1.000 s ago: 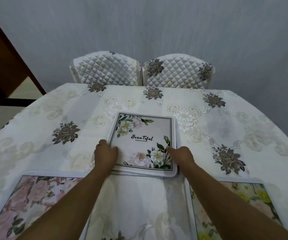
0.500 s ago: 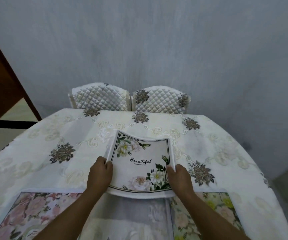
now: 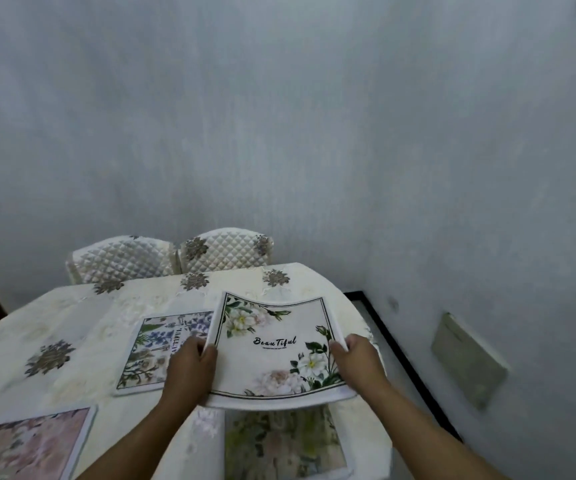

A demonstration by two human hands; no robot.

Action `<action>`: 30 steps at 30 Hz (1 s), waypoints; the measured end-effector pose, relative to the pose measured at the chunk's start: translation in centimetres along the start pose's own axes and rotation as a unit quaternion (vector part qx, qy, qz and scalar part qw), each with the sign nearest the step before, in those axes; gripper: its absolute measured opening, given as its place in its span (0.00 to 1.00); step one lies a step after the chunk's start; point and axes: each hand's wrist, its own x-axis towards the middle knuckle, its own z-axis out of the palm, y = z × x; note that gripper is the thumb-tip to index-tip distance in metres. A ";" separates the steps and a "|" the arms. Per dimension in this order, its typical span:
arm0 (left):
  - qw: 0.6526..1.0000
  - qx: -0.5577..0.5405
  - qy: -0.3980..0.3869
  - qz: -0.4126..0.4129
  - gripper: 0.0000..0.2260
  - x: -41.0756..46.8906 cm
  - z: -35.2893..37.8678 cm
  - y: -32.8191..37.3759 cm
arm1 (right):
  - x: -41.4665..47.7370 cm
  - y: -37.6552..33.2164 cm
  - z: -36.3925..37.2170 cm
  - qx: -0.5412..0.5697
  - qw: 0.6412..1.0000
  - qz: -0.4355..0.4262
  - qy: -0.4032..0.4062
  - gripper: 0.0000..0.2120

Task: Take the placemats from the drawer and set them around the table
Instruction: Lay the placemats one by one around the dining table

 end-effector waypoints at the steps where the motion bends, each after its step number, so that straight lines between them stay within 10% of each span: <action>1: 1.000 0.001 -0.007 0.004 0.09 -1.3 0.5 1.6 | -0.6 0.7 -2.2 0.002 1.000 0.001 0.000 0.16; 10: 0.999 -0.021 -0.037 0.034 0.12 -10.3 3.6 14.1 | -4.9 5.5 -18.2 0.002 0.998 0.004 0.060 0.17; 30: 0.989 -0.014 -0.091 0.117 0.10 -7.5 13.1 25.2 | -0.2 10.4 -29.3 0.009 0.990 0.046 0.131 0.19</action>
